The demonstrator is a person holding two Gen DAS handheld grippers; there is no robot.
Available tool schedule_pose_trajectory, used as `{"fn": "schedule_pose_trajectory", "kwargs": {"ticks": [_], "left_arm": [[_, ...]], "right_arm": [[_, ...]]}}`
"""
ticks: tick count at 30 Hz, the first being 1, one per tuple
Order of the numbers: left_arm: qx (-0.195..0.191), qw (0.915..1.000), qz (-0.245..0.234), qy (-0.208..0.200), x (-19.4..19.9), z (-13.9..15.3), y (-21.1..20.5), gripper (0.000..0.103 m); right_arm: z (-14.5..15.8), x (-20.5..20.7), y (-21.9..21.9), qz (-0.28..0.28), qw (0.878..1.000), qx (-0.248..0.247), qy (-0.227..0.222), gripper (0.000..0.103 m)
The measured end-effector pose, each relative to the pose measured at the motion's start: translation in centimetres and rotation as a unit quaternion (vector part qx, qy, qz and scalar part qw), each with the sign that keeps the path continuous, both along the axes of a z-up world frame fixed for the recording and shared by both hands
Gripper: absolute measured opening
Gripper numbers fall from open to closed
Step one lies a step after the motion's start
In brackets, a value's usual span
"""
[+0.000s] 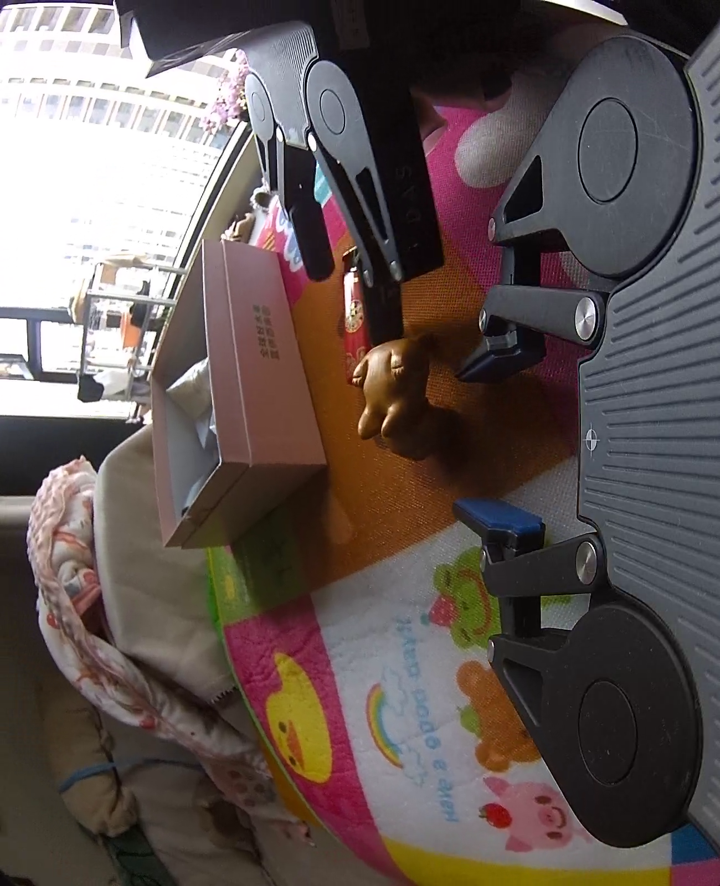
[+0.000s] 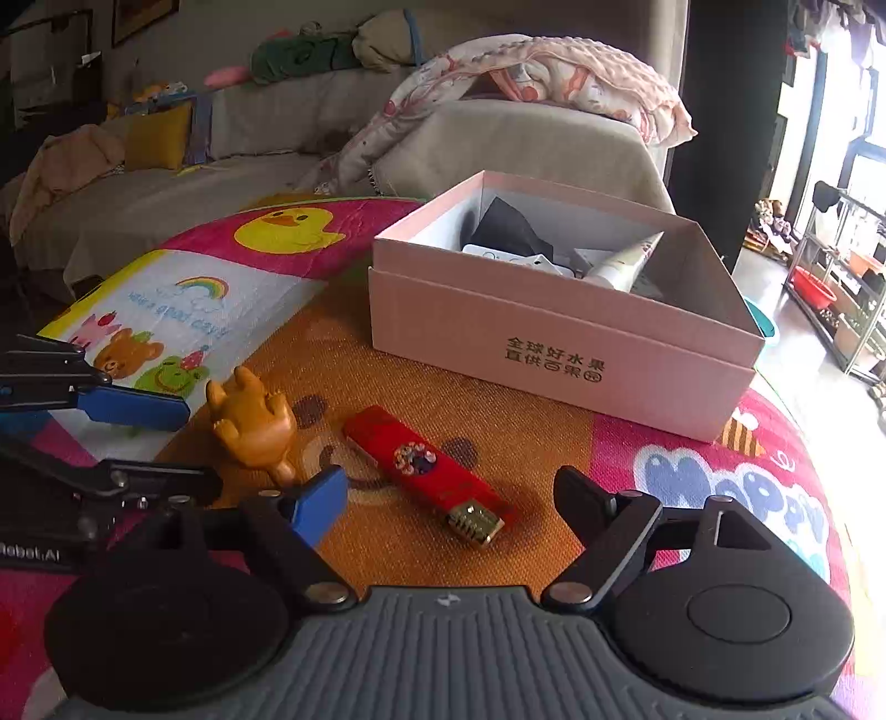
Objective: Organize rigid objects
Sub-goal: 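Grasp the red lighter on the mat with the right tool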
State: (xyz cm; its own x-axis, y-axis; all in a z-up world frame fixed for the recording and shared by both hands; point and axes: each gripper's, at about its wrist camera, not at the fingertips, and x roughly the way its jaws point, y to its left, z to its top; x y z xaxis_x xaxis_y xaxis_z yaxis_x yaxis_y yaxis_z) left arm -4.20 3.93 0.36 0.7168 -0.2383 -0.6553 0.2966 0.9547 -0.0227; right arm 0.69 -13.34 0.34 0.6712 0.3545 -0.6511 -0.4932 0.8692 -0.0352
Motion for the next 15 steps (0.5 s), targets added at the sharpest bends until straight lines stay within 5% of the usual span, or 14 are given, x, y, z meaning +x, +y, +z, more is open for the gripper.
{"fn": "schedule_pose_trajectory", "kwargs": {"ticks": [2,6,15], "left_arm": [[-0.007,1.0,0.003,0.003,0.0,0.0,0.1,0.051],[-0.005,1.0,0.0,-0.009,-0.4,-0.3,0.2,0.051],[-0.015,0.9996,-0.023,-0.011,-0.4,0.0,0.3,0.051]], "right_arm": [[0.2,0.3,0.2,0.007,1.0,0.002,0.007,0.051],[0.4,-0.2,-0.2,0.004,1.0,-0.002,-0.001,0.032],[-0.2,-1.3,-6.3,-0.07,0.998,0.004,-0.003,0.026]]}}
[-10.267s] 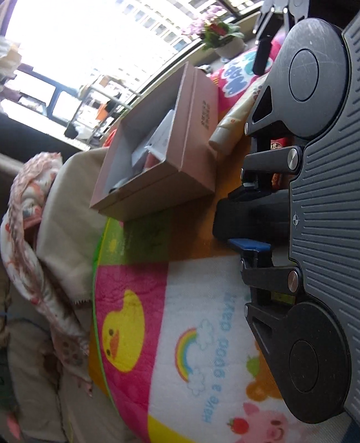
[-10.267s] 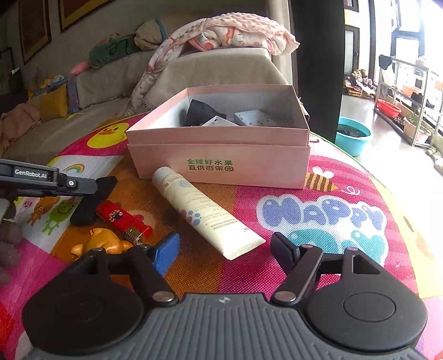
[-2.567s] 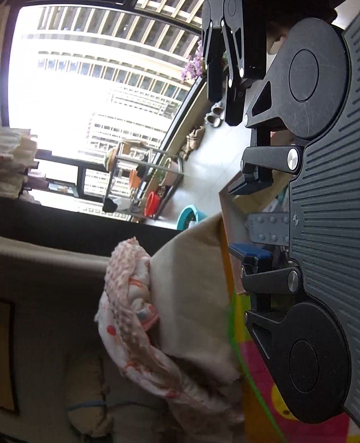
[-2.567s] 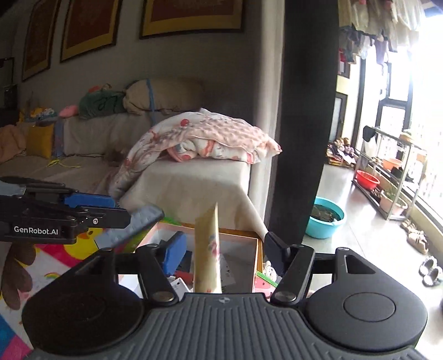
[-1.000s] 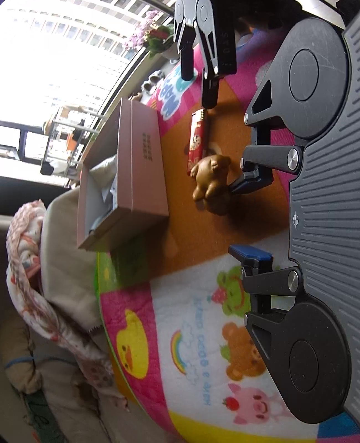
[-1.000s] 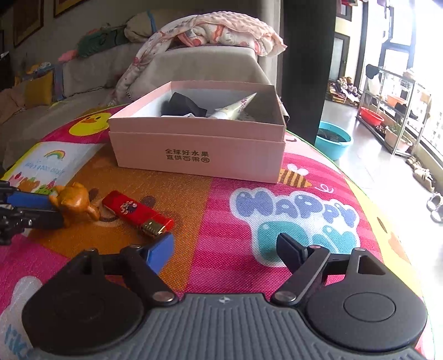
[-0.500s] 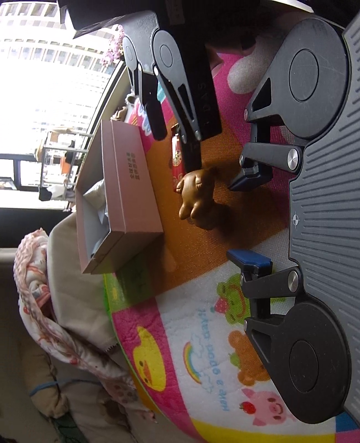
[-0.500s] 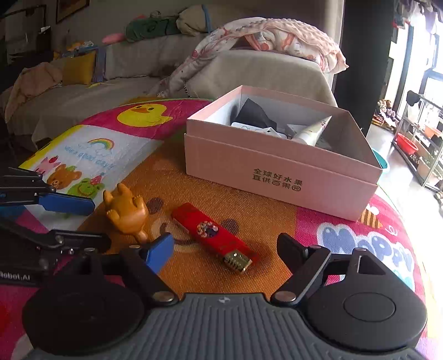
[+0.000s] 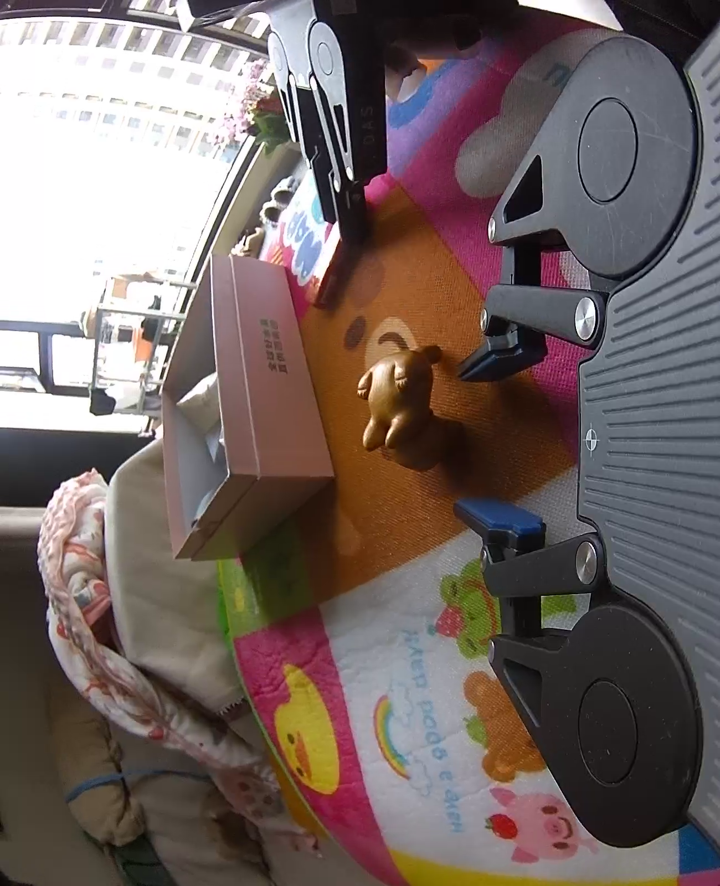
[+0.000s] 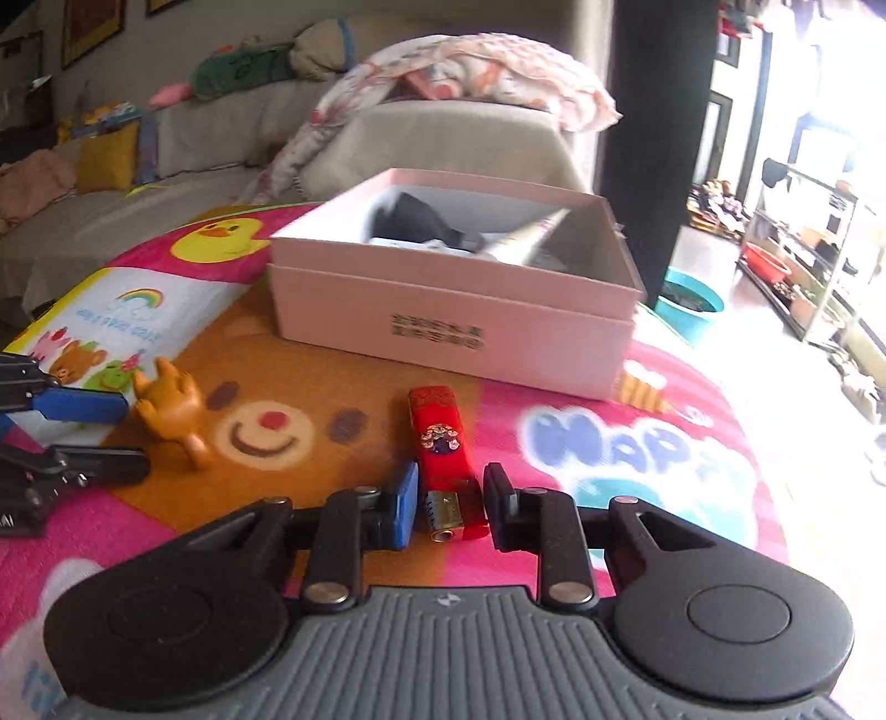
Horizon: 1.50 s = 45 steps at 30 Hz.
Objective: Organize rigid objects
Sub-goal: 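Grasp the red lighter on the mat with the right tool, then grasp the gold bear figurine with the left tool, then drop the gold bear into the pink box with left while right drops the red lighter in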
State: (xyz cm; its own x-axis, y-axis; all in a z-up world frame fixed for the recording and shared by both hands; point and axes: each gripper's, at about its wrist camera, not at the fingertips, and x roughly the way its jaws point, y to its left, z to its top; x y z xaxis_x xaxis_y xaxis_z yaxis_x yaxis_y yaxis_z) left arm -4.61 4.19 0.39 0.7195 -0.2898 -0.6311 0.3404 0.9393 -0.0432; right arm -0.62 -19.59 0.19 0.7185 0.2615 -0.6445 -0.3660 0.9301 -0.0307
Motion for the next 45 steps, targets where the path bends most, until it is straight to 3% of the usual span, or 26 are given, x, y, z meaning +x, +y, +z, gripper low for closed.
{"fn": "schedule_pose_trajectory", "kwargs": {"ticks": [1,4,5,6,9,13,17,21,24,29,32,35,36,37,39,41,42,45], "left_arm": [[-0.007,1.0,-0.005,0.0,0.1,0.2,0.0,0.051],[-0.025,0.9995,-0.013,-0.017,0.8,1.0,0.2,0.051],[-0.029,0.9992,-0.019,-0.021,1.2,1.3,0.2,0.051],[-0.032,0.9989,-0.024,-0.023,1.5,1.5,0.2,0.051],[-0.052,0.9982,-0.025,-0.018,2.8,1.6,0.7,0.051],[-0.085,0.9956,-0.036,0.018,3.6,1.1,0.6,0.051],[-0.076,0.9936,-0.079,0.028,2.2,0.9,-1.3,0.051],[-0.043,0.9978,-0.049,0.006,2.1,0.7,-2.6,0.051],[-0.045,0.9988,-0.019,0.003,3.0,0.4,-3.0,0.05],[-0.038,0.999,-0.023,0.007,3.5,-0.4,-3.7,0.05],[-0.039,0.999,-0.024,0.0,3.3,-0.6,-3.7,0.05],[-0.036,0.9992,-0.018,-0.005,3.1,-0.8,-3.8,0.048],[-0.033,0.9993,-0.017,-0.007,3.0,-0.8,-3.9,0.047],[-0.029,0.9994,-0.017,-0.008,3.0,-0.8,-4.0,0.047],[-0.024,0.9995,-0.016,-0.01,2.9,-0.8,-4.2,0.047],[-0.021,0.9996,-0.016,-0.011,2.8,-0.8,-4.3,0.047],[-0.021,0.9996,-0.015,-0.012,2.8,-0.8,-4.3,0.047],[-0.019,0.9996,-0.015,-0.012,2.8,-0.8,-4.3,0.047]], "right_arm": [[-0.1,-0.3,-0.6,-0.002,1.0,0.005,-0.001,0.029],[-0.2,-0.4,-1.9,-0.017,1.0,0.026,0.007,0.055],[-0.3,-0.2,-2.1,-0.019,0.999,0.032,0.014,0.068],[-0.3,0.0,-2.2,-0.02,0.999,0.036,0.019,0.072],[-0.4,0.0,-1.8,-0.016,0.999,0.031,0.018,0.076],[-0.4,-0.1,-1.8,-0.015,0.999,0.031,0.018,0.077],[-0.5,-0.1,-1.7,-0.015,0.999,0.03,0.018,0.077],[-0.5,-0.1,-1.7,-0.016,0.999,0.031,0.018,0.077],[-0.5,-0.1,-1.7,-0.016,0.999,0.032,0.018,0.077],[-0.4,0.0,-1.9,-0.017,0.999,0.024,0.02,0.077],[-0.2,-0.1,-2.1,-0.017,0.999,-0.039,-0.013,0.08],[-0.4,0.7,-2.5,-0.093,0.987,-0.122,-0.053,0.08],[-0.4,0.9,-2.8,-0.111,0.984,-0.129,-0.057,0.08],[-0.3,1.0,-3.0,-0.111,0.986,-0.112,-0.048,0.08],[-0.2,1.3,-3.7,-0.089,0.996,-0.03,0.002,0.08],[-0.3,1.8,-3.7,-0.075,0.996,0.033,0.038,0.085],[-0.4,1.9,-3.2,-0.075,0.996,0.035,0.034,0.091],[-0.7,3.0,-1.3,-0.057,0.998,0.014,0.035,0.095]]}}
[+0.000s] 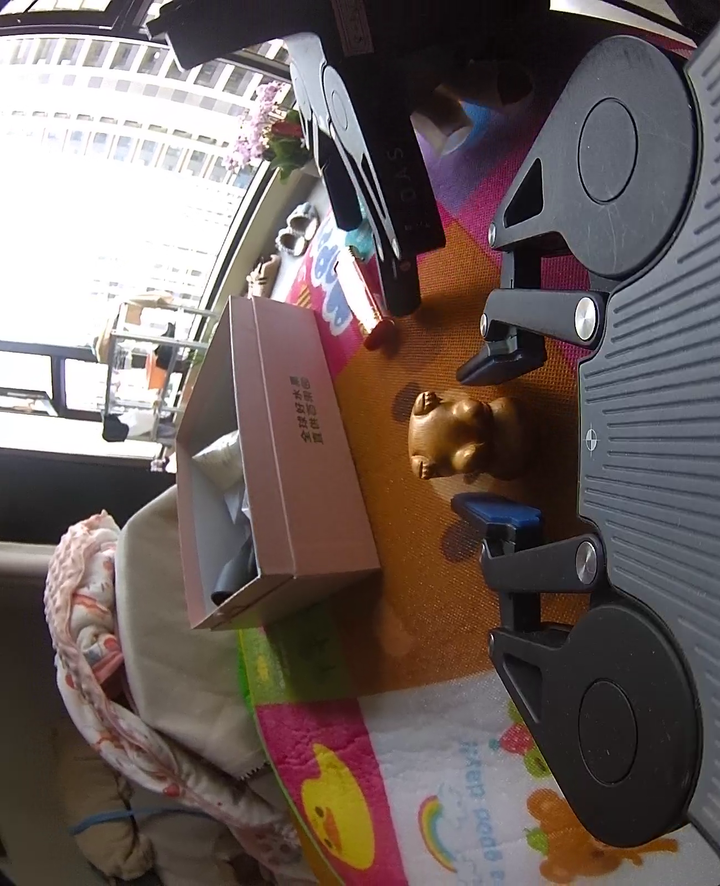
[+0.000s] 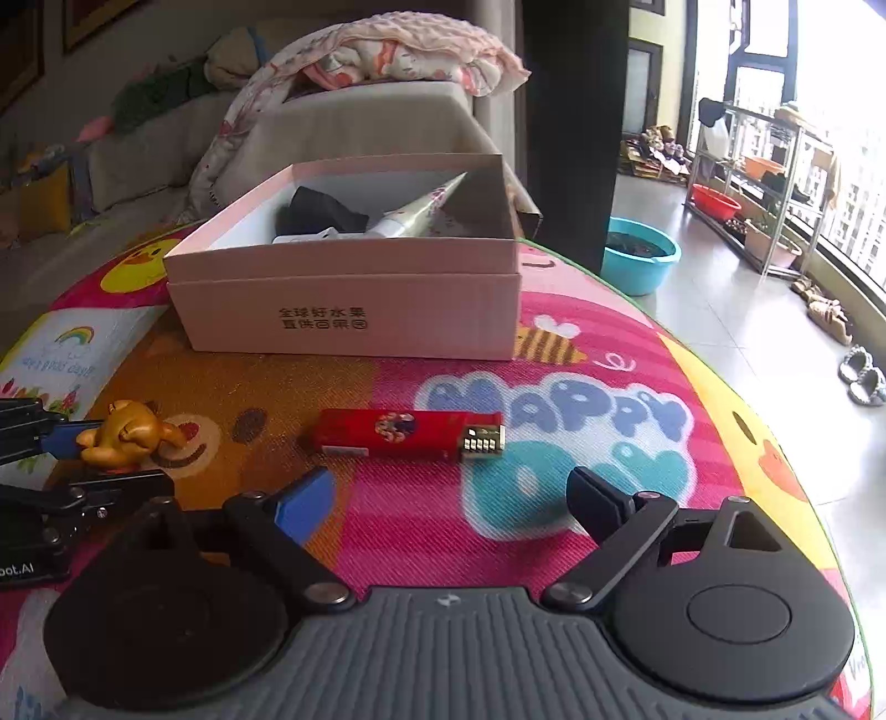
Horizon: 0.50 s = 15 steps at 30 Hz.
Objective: Organize rigid objects
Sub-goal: 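Drop the gold bear into the pink box with left while right drops the red lighter in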
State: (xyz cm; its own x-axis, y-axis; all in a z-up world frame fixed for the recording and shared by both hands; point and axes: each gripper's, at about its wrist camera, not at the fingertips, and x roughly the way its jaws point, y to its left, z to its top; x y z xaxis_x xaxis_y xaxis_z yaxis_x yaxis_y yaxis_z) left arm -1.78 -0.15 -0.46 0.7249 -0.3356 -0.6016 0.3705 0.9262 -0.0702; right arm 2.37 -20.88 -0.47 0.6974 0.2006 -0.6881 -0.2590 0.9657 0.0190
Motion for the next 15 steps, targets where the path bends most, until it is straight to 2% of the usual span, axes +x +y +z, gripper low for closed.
{"fn": "schedule_pose_trajectory", "kwargs": {"ticks": [3,8,12,15], "left_arm": [[0.0,1.0,0.0,0.0,0.0,0.0,0.0,0.047],[0.0,1.0,0.0,0.0,0.0,0.0,0.0,0.047],[0.003,1.0,0.003,0.0,0.1,0.0,0.0,0.047],[-0.002,1.0,0.007,0.002,0.3,0.0,0.0,0.047]], "right_arm": [[-0.2,1.2,1.3,0.01,1.0,-0.003,0.003,0.101],[-0.3,2.1,2.0,-0.002,1.0,0.0,0.004,0.101],[0.0,0.6,2.2,0.006,1.0,-0.004,-0.015,0.086],[0.1,-0.1,2.5,0.012,1.0,-0.011,-0.023,0.082]]}}
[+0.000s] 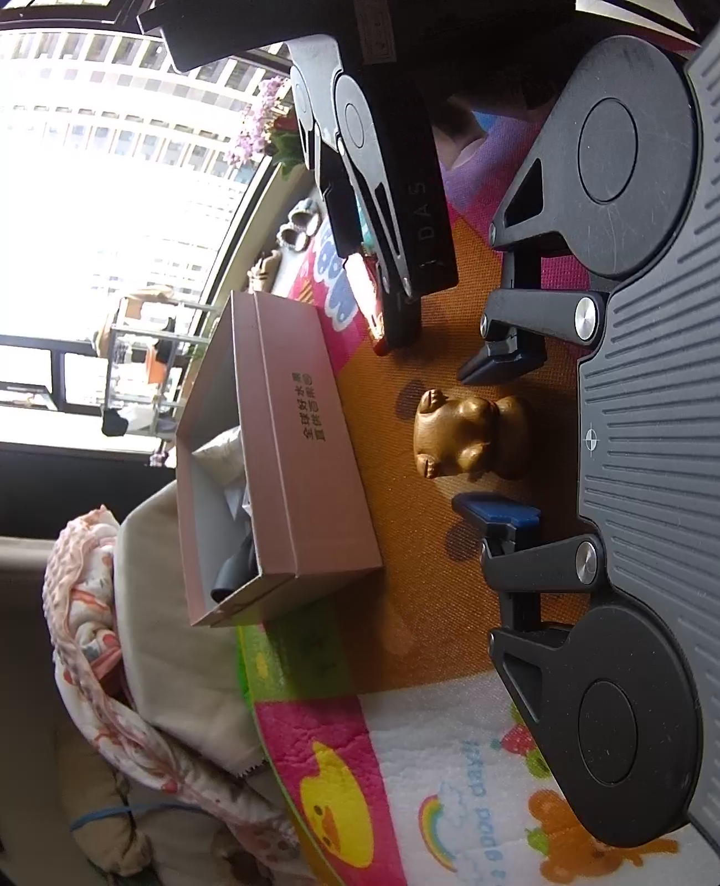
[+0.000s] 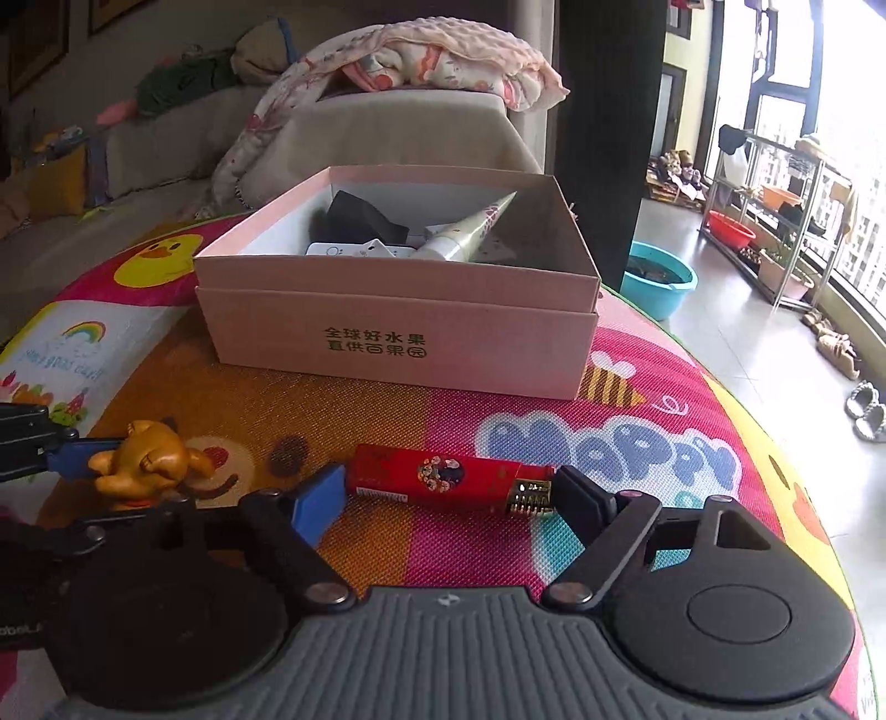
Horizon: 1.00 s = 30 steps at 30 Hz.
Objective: Organize rigid objects
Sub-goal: 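Drop the gold bear into the pink box with left while right drops the red lighter in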
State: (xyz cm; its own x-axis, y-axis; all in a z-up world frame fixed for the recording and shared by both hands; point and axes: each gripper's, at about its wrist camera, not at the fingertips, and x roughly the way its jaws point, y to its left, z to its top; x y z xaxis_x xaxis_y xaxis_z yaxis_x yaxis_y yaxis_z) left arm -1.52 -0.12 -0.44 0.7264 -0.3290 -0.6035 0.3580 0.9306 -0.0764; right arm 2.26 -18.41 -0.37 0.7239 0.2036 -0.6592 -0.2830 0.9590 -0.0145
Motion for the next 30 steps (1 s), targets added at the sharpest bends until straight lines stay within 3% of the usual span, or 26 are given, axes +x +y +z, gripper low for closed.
{"fn": "schedule_pose_trajectory", "kwargs": {"ticks": [6,11,16,19,24,27,30], "left_arm": [[-0.012,0.9997,0.02,0.002,-0.1,0.0,0.6,0.033],[-0.024,0.9995,0.021,0.003,-0.6,0.2,0.9,0.033],[0.004,0.9999,-0.017,-0.002,-2.4,0.6,0.2,0.033],[-0.004,0.9995,-0.029,-0.007,-3.3,1.2,0.2,0.033],[-0.027,0.9981,-0.021,-0.051,-1.2,5.3,0.7,0.033],[-0.03,0.9946,-0.012,-0.098,1.6,8.7,0.8,0.033],[-0.061,0.9917,-0.001,-0.113,5.7,11.6,1.1,0.033]], "right_arm": [[0.0,0.2,-0.5,0.0,1.0,0.014,0.006,0.082],[0.1,0.0,-0.4,0.0,1.0,0.011,0.007,0.082],[0.6,-2.1,-1.1,0.026,1.0,0.006,0.015,0.082],[1.3,-3.8,-1.8,0.039,0.999,-0.006,-0.002,0.082],[4.4,-4.3,-2.8,0.031,0.998,0.003,-0.05,0.082],[7.4,-2.5,-3.1,0.015,0.996,0.015,-0.09,0.082],[10.3,0.4,-2.6,0.008,0.993,0.022,-0.118,0.082]]}}
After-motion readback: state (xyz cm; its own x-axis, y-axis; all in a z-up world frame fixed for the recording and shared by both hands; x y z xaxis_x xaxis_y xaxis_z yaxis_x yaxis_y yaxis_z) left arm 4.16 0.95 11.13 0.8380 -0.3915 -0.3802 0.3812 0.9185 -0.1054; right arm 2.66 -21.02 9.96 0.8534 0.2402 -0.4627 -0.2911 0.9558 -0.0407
